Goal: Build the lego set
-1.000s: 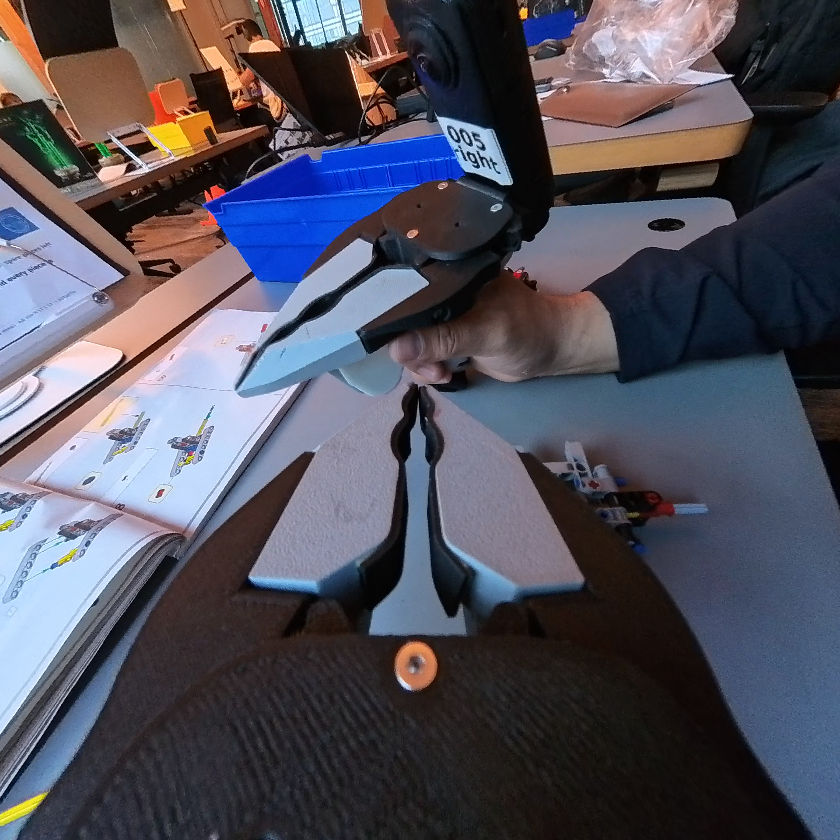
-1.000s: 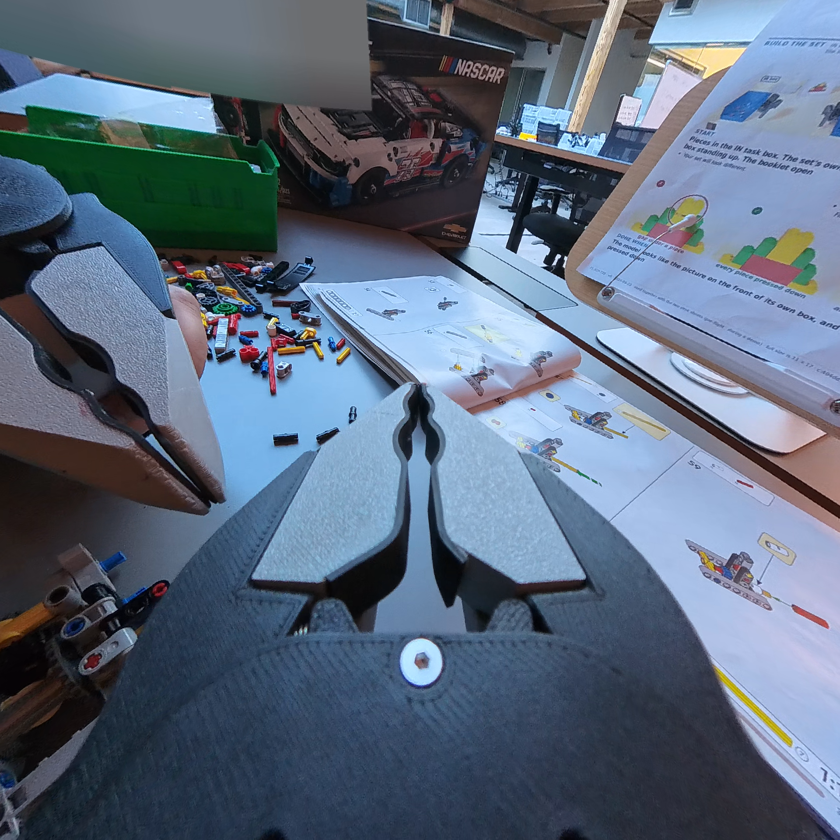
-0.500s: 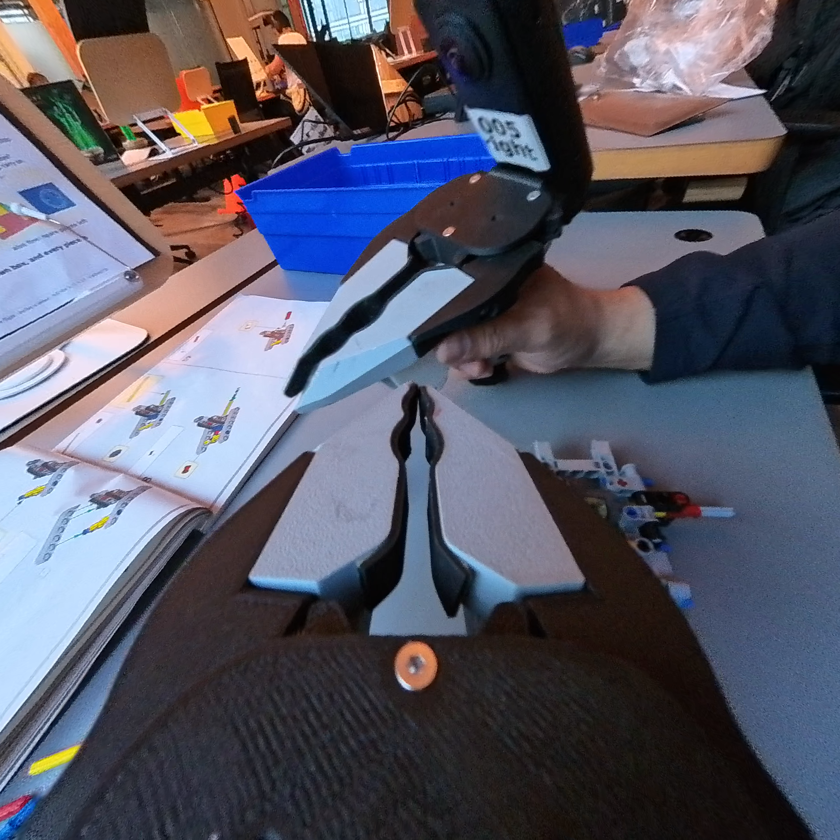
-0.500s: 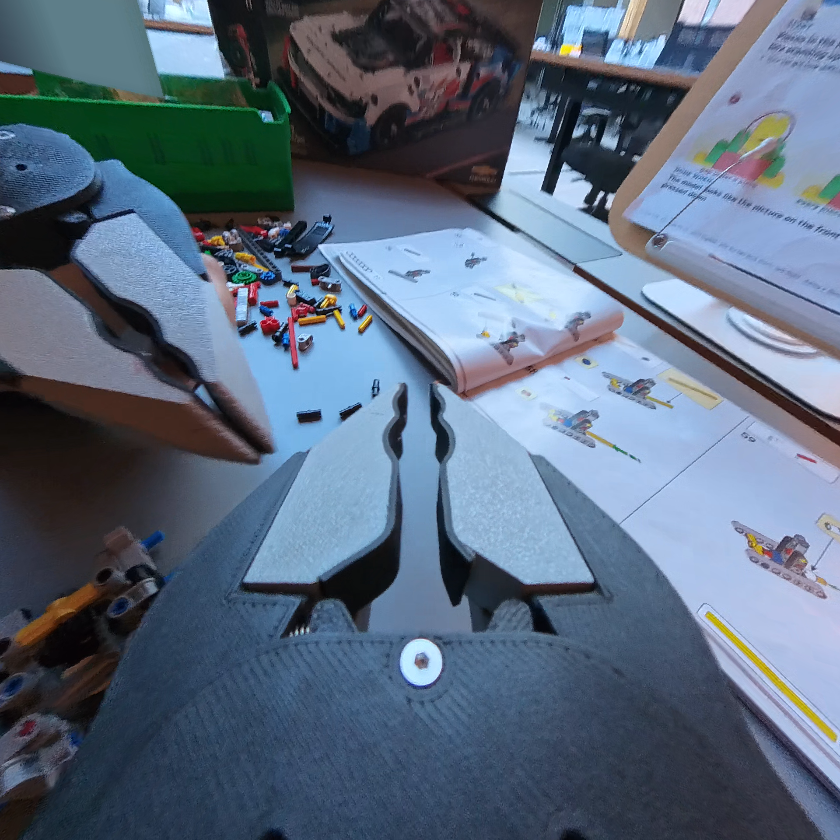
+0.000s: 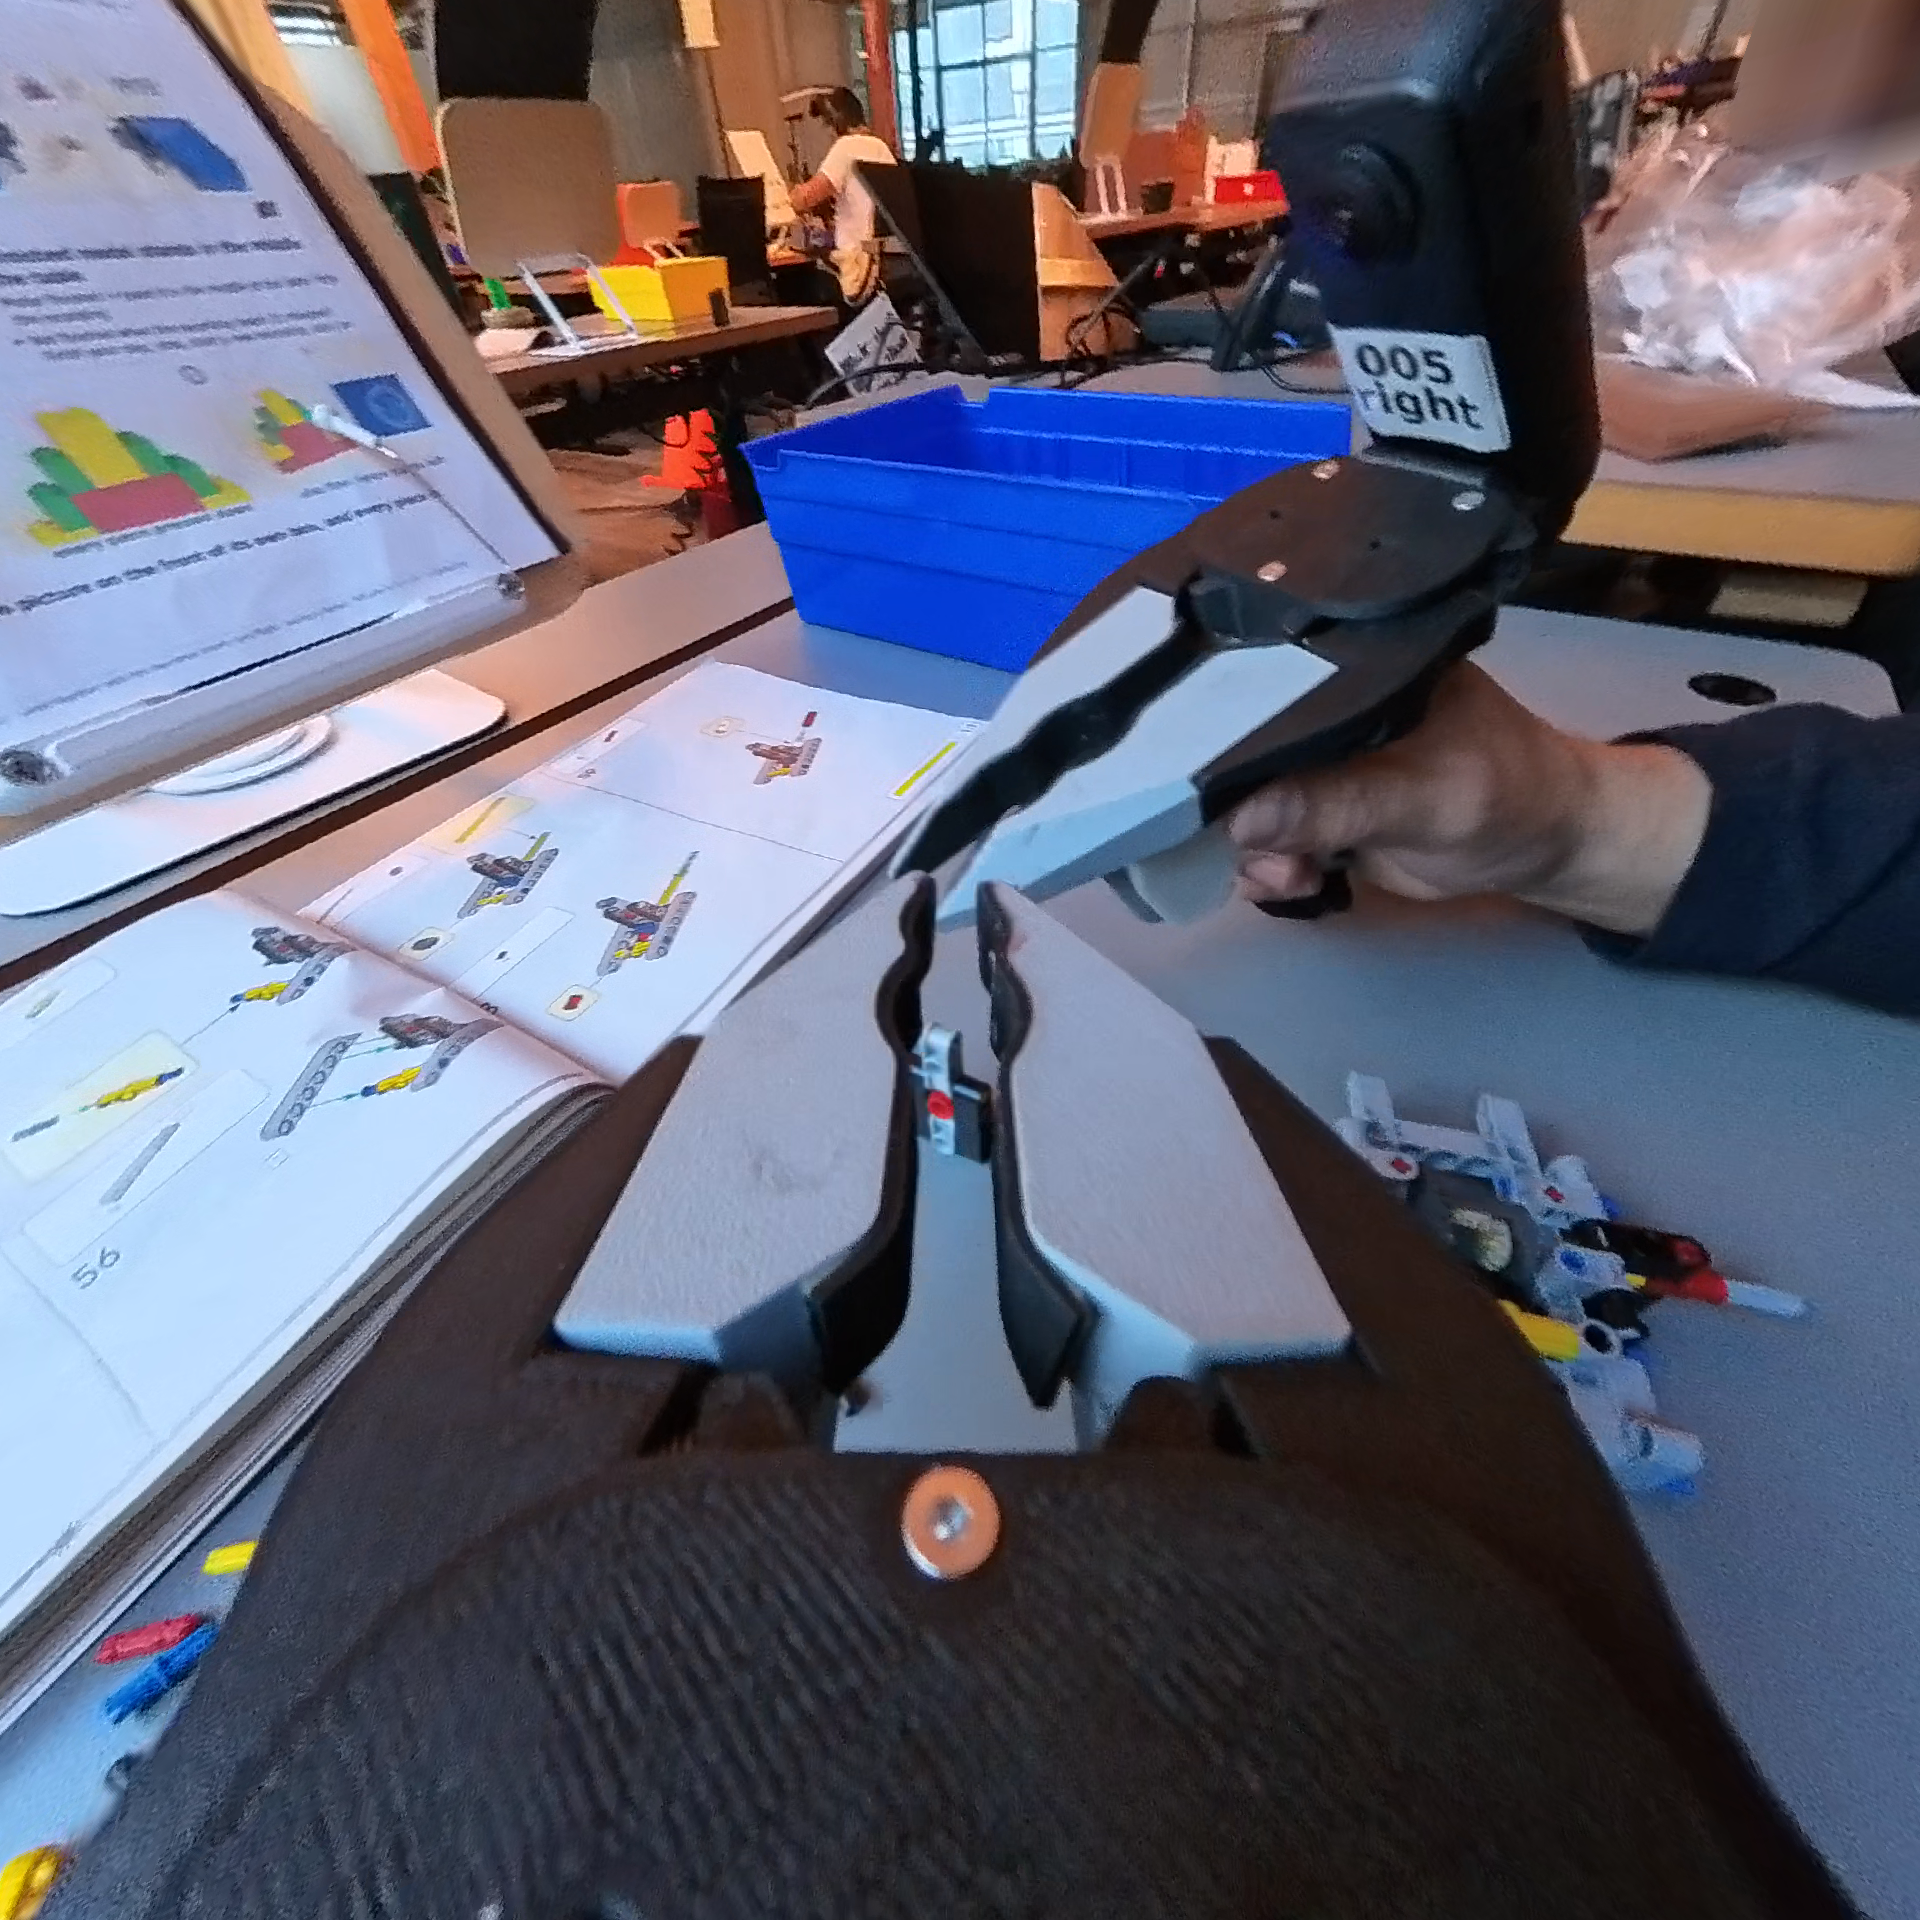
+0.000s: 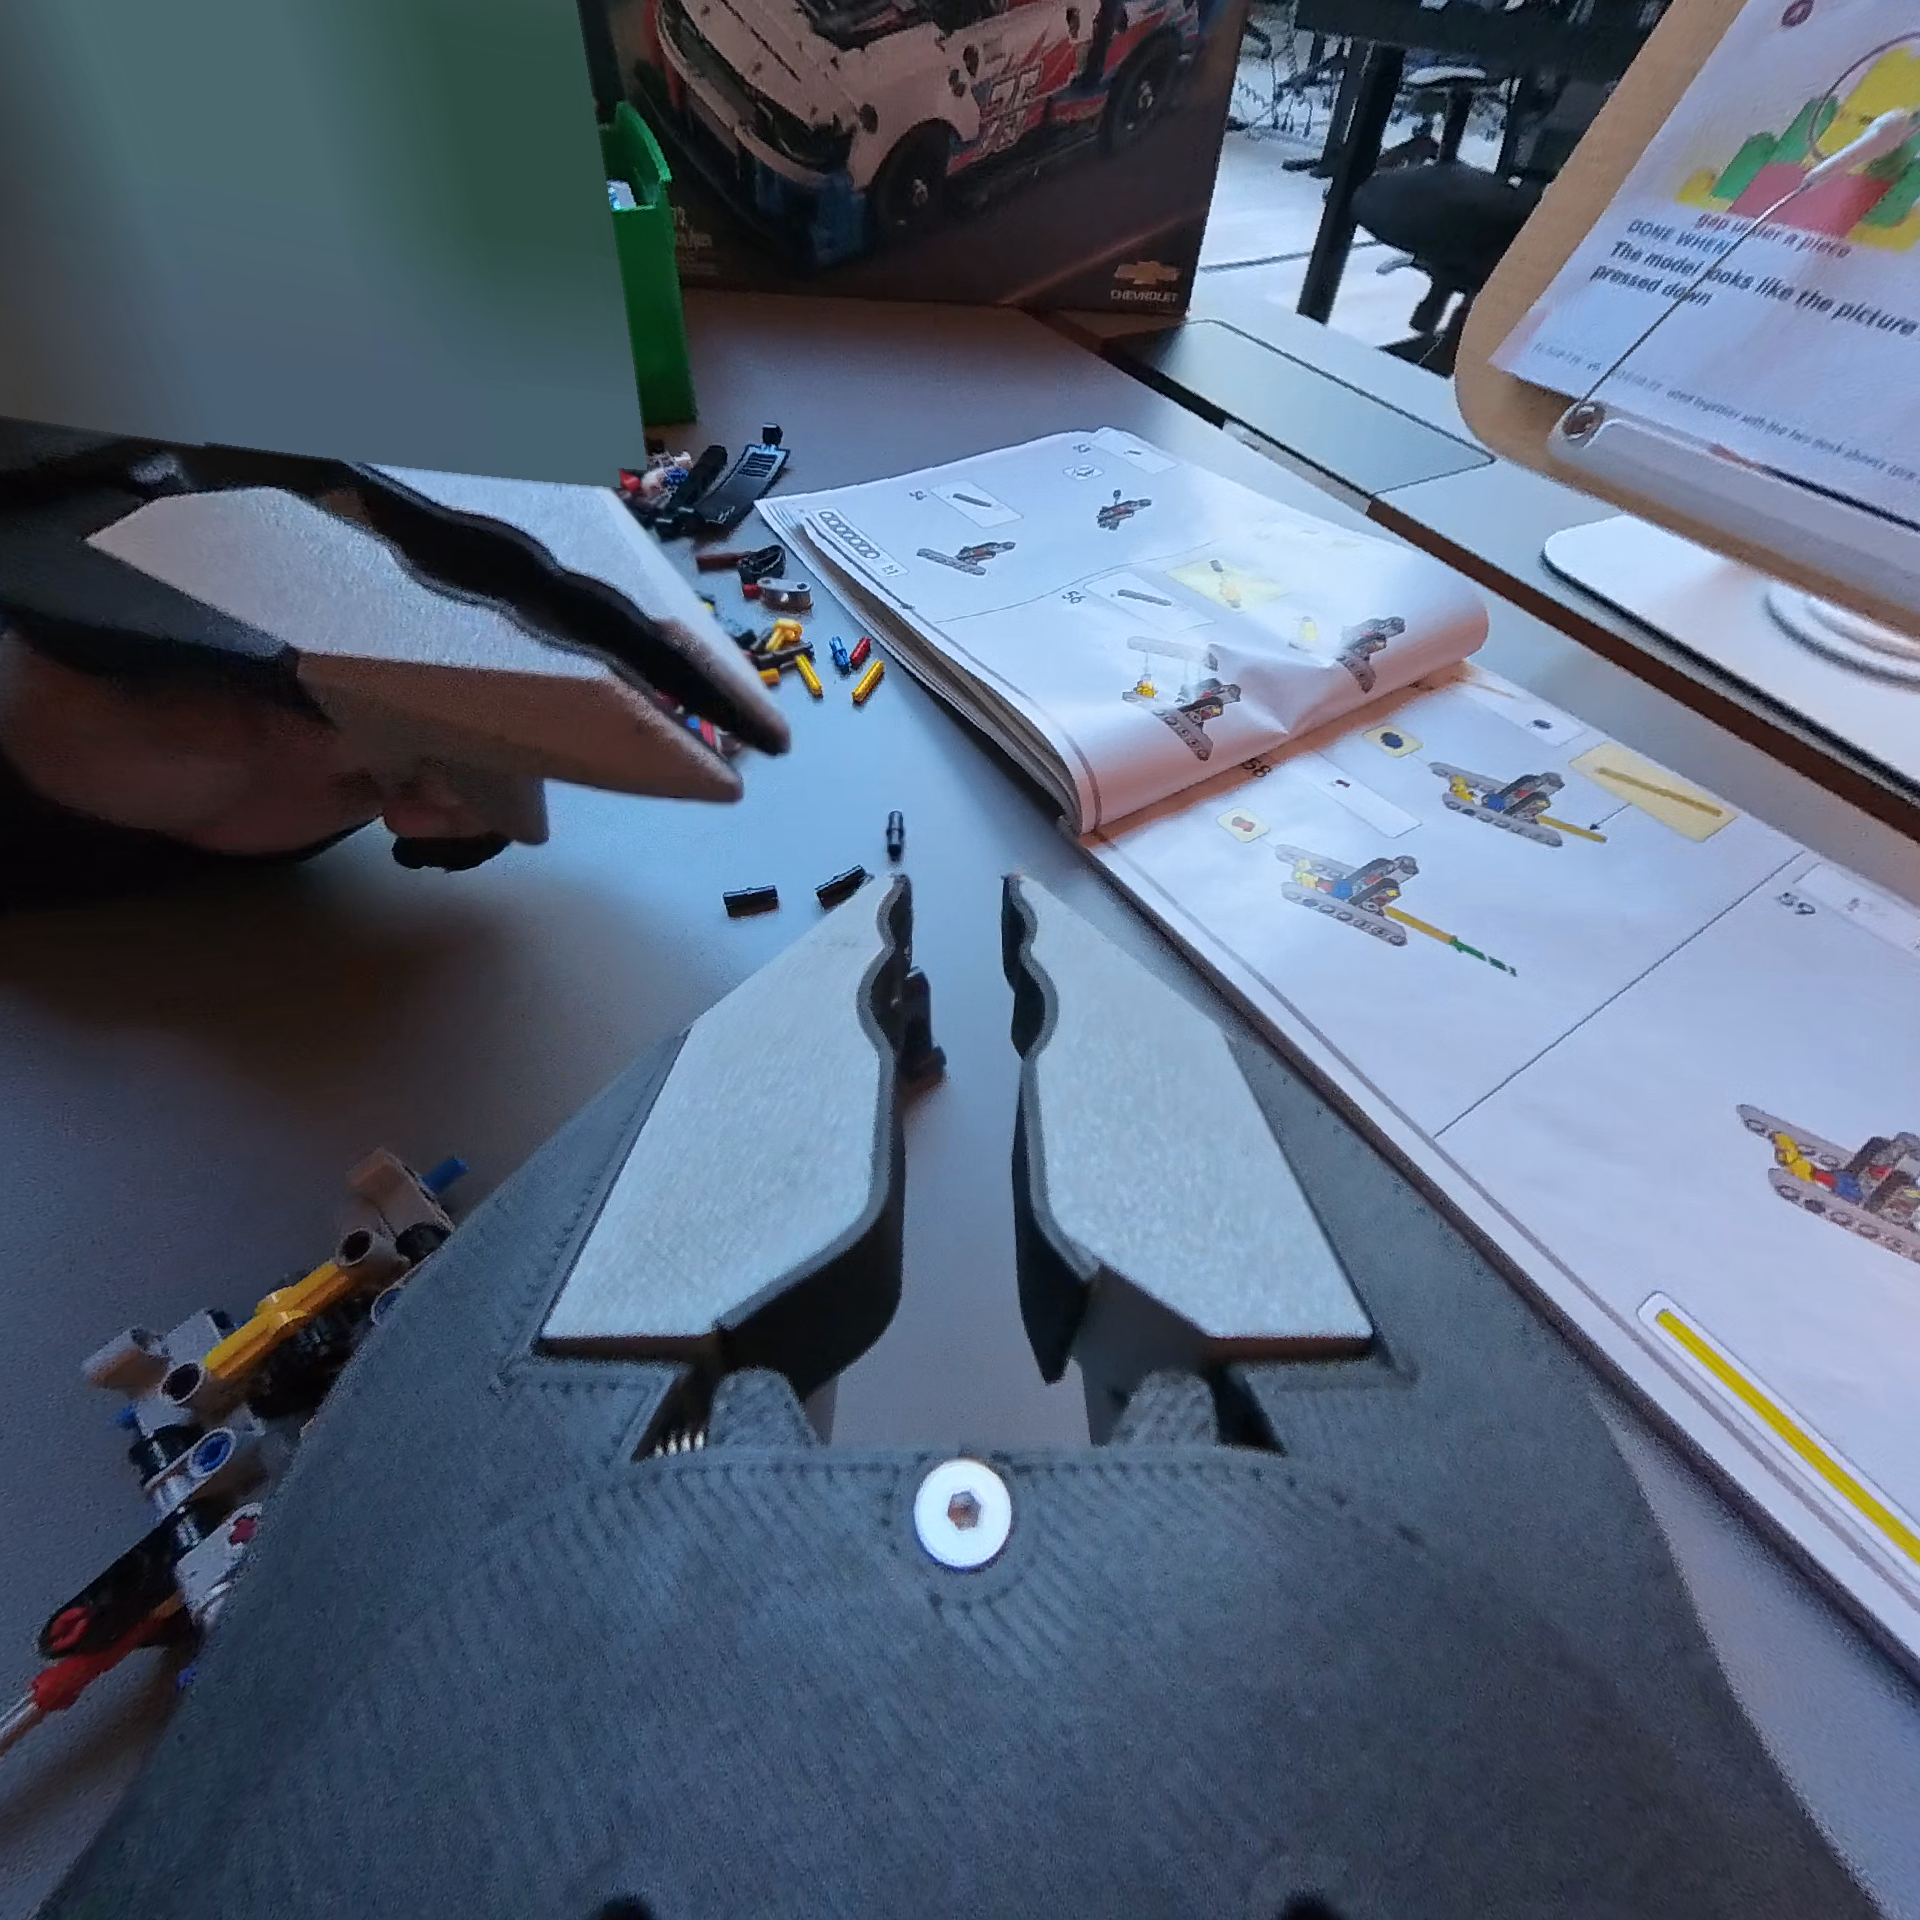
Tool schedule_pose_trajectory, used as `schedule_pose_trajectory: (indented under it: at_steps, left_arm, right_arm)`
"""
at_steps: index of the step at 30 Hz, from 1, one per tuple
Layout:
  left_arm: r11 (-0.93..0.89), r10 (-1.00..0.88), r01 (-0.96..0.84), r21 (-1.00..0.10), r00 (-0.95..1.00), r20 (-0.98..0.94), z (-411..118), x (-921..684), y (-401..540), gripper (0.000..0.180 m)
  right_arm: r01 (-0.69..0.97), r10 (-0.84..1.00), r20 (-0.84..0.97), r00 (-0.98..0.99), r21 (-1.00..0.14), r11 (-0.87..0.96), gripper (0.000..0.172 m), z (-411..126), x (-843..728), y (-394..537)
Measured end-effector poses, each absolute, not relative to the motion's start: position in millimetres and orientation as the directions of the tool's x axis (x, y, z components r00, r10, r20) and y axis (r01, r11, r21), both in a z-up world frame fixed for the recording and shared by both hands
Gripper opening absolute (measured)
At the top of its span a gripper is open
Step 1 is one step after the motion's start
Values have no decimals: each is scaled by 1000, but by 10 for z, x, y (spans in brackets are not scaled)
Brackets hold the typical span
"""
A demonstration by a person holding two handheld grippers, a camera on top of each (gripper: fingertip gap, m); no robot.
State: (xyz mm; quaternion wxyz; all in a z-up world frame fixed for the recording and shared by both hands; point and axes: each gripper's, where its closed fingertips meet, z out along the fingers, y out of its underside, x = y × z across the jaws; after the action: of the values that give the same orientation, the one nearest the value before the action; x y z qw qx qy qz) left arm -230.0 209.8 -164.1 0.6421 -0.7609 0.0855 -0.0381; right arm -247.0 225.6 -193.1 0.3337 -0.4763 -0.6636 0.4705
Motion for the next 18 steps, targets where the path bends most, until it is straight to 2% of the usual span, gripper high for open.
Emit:
schedule_pose_trajectory:
  at_steps: [9,13,18]
  left_arm:
    - [-160,-140,-3,-987,990,20,-1624,-2445,2093,9]
    - [-199,21,-41,-979,999,-46,-1665,-2802,2063,8]
    - [-176,100,105,-979,991,88,-1637,-3108,2004,8]
  right_arm:
    - [394,932,-48,-358,-913,105,18,-2074,-2500,2150]
    - [393,936,-27,-351,-911,121,17,-2074,-2519,2177]
    - [369,941,-51,-335,-926,81,16,-1984,-2459,2305]
